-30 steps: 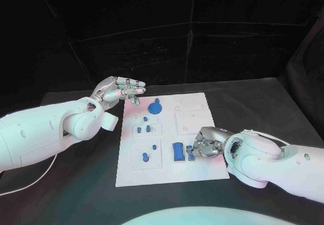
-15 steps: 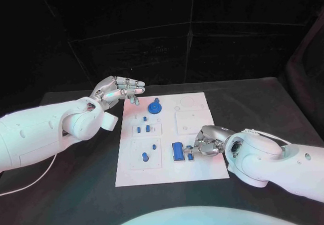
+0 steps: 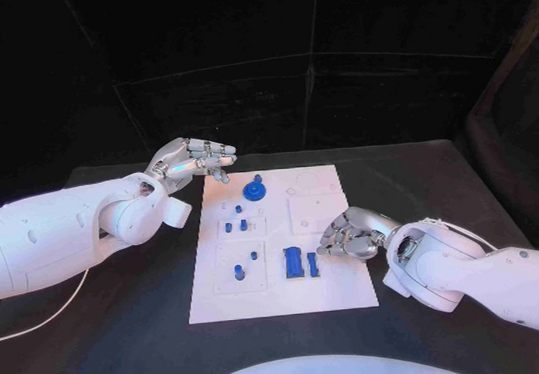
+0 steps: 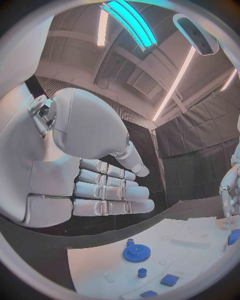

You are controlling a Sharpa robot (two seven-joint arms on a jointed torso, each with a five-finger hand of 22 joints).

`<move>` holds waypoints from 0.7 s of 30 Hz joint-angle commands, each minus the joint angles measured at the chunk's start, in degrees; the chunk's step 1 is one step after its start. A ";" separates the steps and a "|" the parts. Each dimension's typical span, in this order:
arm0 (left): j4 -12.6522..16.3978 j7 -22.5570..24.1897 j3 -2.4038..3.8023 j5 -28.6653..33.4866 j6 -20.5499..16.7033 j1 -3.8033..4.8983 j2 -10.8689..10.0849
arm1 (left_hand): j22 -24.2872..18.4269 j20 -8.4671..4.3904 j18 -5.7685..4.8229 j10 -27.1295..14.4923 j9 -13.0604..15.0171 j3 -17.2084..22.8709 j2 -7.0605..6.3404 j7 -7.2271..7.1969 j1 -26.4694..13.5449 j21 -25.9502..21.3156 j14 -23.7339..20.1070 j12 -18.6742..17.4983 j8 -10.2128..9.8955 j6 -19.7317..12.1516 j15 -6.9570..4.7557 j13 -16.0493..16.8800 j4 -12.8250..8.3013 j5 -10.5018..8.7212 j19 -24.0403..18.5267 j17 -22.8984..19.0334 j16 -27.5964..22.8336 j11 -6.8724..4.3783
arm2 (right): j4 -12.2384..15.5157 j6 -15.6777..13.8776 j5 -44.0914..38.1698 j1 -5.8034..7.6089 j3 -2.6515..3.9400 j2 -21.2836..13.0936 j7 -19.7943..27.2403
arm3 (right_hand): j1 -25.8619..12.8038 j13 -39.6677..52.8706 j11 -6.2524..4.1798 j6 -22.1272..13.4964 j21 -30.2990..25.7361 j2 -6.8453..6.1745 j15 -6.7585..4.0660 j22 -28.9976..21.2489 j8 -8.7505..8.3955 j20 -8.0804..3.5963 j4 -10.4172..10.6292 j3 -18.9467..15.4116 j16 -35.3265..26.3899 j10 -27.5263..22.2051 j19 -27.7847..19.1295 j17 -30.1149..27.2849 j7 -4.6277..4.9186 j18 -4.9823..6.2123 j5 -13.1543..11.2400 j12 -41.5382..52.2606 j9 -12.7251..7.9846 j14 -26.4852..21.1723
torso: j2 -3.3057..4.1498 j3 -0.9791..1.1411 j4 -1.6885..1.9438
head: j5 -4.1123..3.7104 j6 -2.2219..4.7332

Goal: Assemble the parts on the task board

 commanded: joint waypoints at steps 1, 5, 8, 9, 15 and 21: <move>-0.89 0.88 0.06 1.46 1.00 0.04 0.33 | -2.37 0.52 0.54 0.85 0.00 0.17 0.08 0.00 -0.98 -3.81 -2.28 -0.46 0.52 0.36 0.44 -0.39 0.36 -0.11 -3.33 -3.50 -6.26 -0.14 | -3.84 -3.64 27.91 1.10 0.12 0.36 22.17 | 5.42 -9.22 1.33 -0.82 -13.62 1.34 1.22 -12.50 -1.32 0.82 -1.07 1.56 0.03 -3.50 -7.32 15.01 1.63 1.76 -1.73 -10.64 -1.05 5.94 | -1.59 -0.52 0.04 | -0.60 1.12; -2.71 1.28 0.06 4.26 1.43 -0.11 1.08 | -6.88 1.90 0.42 3.43 0.05 1.31 -0.15 -0.19 -2.02 -9.83 -2.94 -3.27 0.24 0.91 1.62 -0.65 0.99 0.01 -6.20 -9.06 -17.05 0.08 | -10.73 -1.32 41.34 2.51 0.20 2.34 31.24 | 9.20 -19.59 2.74 -1.09 -26.65 0.82 3.47 -20.64 -3.69 3.03 -1.79 2.40 -16.61 -4.04 -13.30 5.27 1.83 1.22 -3.67 -19.88 -3.28 -8.84 | -3.21 -1.03 -0.06 | -1.35 2.65; -4.48 1.84 0.05 6.22 1.33 -0.35 1.98 | -11.38 3.66 0.32 4.04 -0.02 1.93 -0.49 -0.24 -2.62 -15.74 -3.31 -6.41 -0.52 0.67 2.99 -0.61 1.50 -0.17 -9.52 -12.53 -24.10 0.61 | -16.86 0.61 48.11 3.20 1.08 4.89 35.85 | 10.15 -25.86 3.23 -1.09 -34.84 0.52 4.65 -26.24 -5.70 4.88 -2.08 2.48 -30.55 -2.88 -14.63 -0.09 2.07 1.59 -4.19 -23.71 -5.35 -18.54 | -4.27 -1.32 -0.13 | -1.90 3.98; -5.03 2.03 0.06 6.82 1.24 -0.47 2.28 | -12.54 4.12 0.32 4.00 -0.04 1.90 -0.60 -0.27 -2.86 -17.32 -3.63 -7.14 -0.75 0.53 3.52 -0.61 1.70 -0.27 -10.70 -13.29 -25.64 0.81 | -18.64 1.08 49.35 3.32 1.34 5.71 36.83 | 10.22 -26.83 3.51 -0.99 -35.84 0.66 4.62 -27.00 -5.98 5.11 -2.13 2.57 -32.70 -2.67 -14.29 -0.72 1.87 1.58 -4.11 -24.22 -5.71 -19.64 | -4.36 -1.33 -0.12 | -1.96 4.30; -9.29 3.35 0.08 10.40 -0.38 -1.73 4.86 | -17.83 6.99 0.51 3.31 -0.17 0.64 -1.26 -0.72 -3.40 -24.11 -7.27 -10.45 -2.16 -0.57 6.01 -0.59 2.47 -0.20 -15.80 -17.39 -33.43 2.56 | -30.15 4.21 54.21 3.70 2.89 11.96 40.76 | 10.50 -35.69 3.36 1.13 -42.56 1.02 3.97 -32.85 -7.27 4.43 -3.26 3.58 -42.10 0.83 -7.08 -0.43 1.70 1.69 -3.89 -27.46 -9.20 -17.43 | -5.90 -1.16 -0.14 | -2.14 6.62; -12.69 4.52 0.11 12.12 -1.90 -2.77 7.25 | -20.45 7.79 0.99 3.93 -0.14 -0.44 -1.05 -0.77 -3.16 -26.43 -6.37 -11.91 -2.50 -0.44 6.39 -0.55 2.92 -0.17 -16.11 -19.41 -36.47 2.75 | -36.35 7.44 55.56 3.77 3.48 16.31 42.56 | 10.38 -38.80 2.87 3.14 -44.19 1.06 2.96 -34.67 -7.22 3.39 -3.80 4.37 -46.70 3.22 -2.81 -0.53 1.77 1.63 -4.25 -27.51 -10.53 -14.35 | -6.32 -0.80 0.10 | -2.19 8.52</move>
